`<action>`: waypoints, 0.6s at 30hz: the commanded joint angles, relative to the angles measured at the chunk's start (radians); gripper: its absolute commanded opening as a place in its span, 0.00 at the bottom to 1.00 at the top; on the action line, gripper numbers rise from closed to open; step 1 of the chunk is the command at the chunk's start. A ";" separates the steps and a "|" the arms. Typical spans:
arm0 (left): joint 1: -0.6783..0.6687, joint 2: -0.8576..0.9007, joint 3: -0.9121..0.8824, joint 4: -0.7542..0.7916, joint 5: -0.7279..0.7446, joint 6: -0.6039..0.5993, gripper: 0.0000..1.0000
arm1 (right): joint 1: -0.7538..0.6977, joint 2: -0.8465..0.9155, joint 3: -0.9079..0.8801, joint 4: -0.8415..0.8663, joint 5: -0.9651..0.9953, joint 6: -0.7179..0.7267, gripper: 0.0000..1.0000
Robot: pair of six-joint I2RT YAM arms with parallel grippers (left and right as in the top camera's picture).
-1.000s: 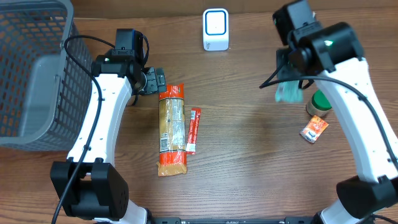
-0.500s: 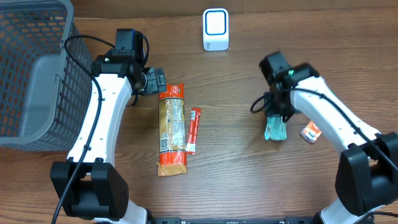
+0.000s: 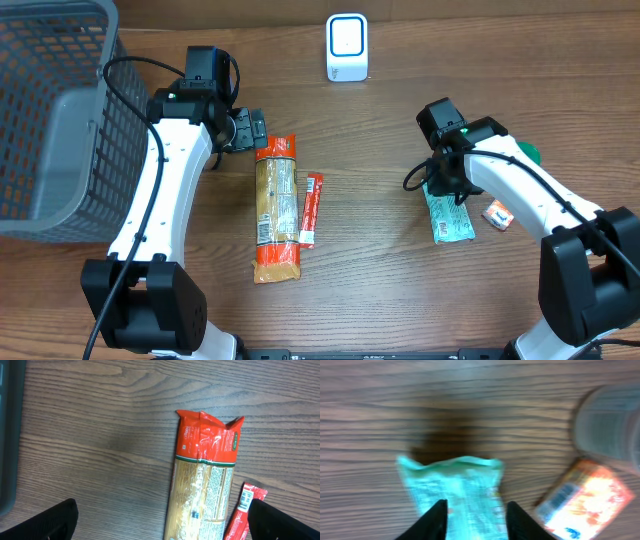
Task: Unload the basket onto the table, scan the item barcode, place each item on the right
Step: 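Carry the packet right and set it beside the jar, release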
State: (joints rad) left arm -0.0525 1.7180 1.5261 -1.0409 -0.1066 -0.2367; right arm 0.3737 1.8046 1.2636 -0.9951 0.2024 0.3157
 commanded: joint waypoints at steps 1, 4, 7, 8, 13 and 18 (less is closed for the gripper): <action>0.000 -0.012 0.015 0.000 -0.007 0.005 1.00 | -0.002 -0.020 0.010 0.024 -0.213 0.042 0.34; 0.000 -0.012 0.015 0.000 -0.007 0.005 1.00 | -0.002 -0.019 -0.014 0.041 -0.307 0.050 0.29; 0.000 -0.012 0.015 0.000 -0.007 0.005 1.00 | 0.002 -0.019 -0.043 0.043 -0.309 0.051 0.29; 0.000 -0.012 0.015 0.000 -0.007 0.005 1.00 | 0.002 -0.019 -0.053 0.046 -0.309 0.051 0.29; 0.000 -0.012 0.015 0.000 -0.007 0.005 1.00 | 0.002 -0.019 -0.121 0.082 -0.254 0.051 0.29; 0.000 -0.012 0.015 0.000 -0.007 0.005 1.00 | 0.002 -0.019 -0.151 0.085 -0.175 0.051 0.30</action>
State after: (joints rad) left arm -0.0525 1.7180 1.5261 -1.0412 -0.1066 -0.2367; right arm 0.3737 1.8046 1.1343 -0.9131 -0.0387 0.3626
